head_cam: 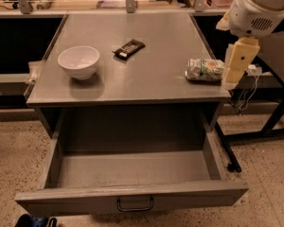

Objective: Place 7up can into top drawer

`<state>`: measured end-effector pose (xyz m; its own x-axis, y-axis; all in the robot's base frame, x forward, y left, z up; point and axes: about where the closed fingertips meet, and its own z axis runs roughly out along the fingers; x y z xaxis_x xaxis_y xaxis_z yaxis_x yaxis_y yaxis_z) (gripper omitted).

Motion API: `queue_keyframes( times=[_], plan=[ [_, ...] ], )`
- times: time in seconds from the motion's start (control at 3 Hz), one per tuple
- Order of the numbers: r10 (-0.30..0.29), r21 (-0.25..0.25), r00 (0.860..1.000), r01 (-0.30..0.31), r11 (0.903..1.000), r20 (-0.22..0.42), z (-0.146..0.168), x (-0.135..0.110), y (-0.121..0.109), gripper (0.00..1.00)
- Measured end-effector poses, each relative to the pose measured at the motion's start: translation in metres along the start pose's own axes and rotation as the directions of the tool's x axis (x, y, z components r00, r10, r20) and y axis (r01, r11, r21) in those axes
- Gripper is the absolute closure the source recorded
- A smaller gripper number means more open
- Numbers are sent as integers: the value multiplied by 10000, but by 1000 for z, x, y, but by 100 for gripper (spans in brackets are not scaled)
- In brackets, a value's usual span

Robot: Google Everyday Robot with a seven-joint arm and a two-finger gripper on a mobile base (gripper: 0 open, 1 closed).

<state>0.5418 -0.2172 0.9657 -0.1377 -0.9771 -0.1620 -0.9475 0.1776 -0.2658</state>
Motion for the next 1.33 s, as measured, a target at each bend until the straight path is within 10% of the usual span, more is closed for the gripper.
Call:
queue_keyframes(
  times=[0.67, 1.33],
  plan=[
    [344, -592, 9977, -310, 9978, 582, 66, 13, -84, 0],
    [585, -1561, 9958, -470, 9866, 698, 135, 23, -99, 10]
  ],
)
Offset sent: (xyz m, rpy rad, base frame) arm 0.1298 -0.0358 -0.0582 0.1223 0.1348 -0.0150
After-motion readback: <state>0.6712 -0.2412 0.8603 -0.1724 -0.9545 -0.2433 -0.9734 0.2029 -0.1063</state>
